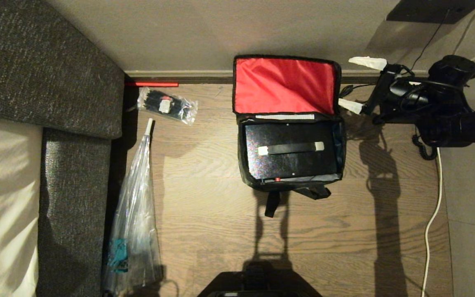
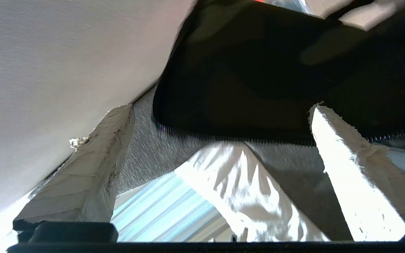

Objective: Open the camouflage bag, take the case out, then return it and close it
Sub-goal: Close the top of the storage box

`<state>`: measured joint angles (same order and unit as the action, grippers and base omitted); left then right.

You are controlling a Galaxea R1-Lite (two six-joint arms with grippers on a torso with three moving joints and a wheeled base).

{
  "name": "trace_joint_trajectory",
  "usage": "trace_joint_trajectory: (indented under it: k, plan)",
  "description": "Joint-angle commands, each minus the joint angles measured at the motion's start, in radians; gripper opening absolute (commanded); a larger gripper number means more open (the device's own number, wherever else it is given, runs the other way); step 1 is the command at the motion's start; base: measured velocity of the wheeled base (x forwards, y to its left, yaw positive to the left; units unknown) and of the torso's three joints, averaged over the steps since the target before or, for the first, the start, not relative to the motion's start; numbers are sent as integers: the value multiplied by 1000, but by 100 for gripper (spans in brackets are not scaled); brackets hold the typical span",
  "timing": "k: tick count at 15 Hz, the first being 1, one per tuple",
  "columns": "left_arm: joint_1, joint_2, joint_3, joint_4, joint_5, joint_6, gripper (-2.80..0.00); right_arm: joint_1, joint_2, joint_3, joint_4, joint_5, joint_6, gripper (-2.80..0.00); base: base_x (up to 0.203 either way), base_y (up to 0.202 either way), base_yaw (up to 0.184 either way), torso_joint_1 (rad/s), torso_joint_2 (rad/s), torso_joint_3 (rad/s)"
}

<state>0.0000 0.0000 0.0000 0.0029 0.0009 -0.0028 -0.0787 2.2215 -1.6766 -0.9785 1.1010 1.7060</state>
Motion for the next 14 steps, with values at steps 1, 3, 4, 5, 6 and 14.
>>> trace_joint_trajectory:
  k: [1,3,4,5,6,14]
  plan:
    - [0,0,2,0,1,0,-280,0,7,1,13,10,10,0,0,0,0,0,0,0]
    - [0,0,1,0,1,0,-280,2,21,-17,41,10,-21,0,0,0,0,0,0,0]
    - [0,0,2,0,1,0,-280,2,36,-23,43,9,-59,0,0,0,0,0,0,0]
    - [0,0,2,0,1,0,-280,2,53,-39,43,8,-96,0,0,0,0,0,0,0]
    - [0,0,0,0,1,0,-280,2,71,-61,45,7,-119,0,0,0,0,0,0,0]
    - [0,0,0,0,1,0,-280,7,210,-196,54,-6,-282,0,0,0,0,0,0,0]
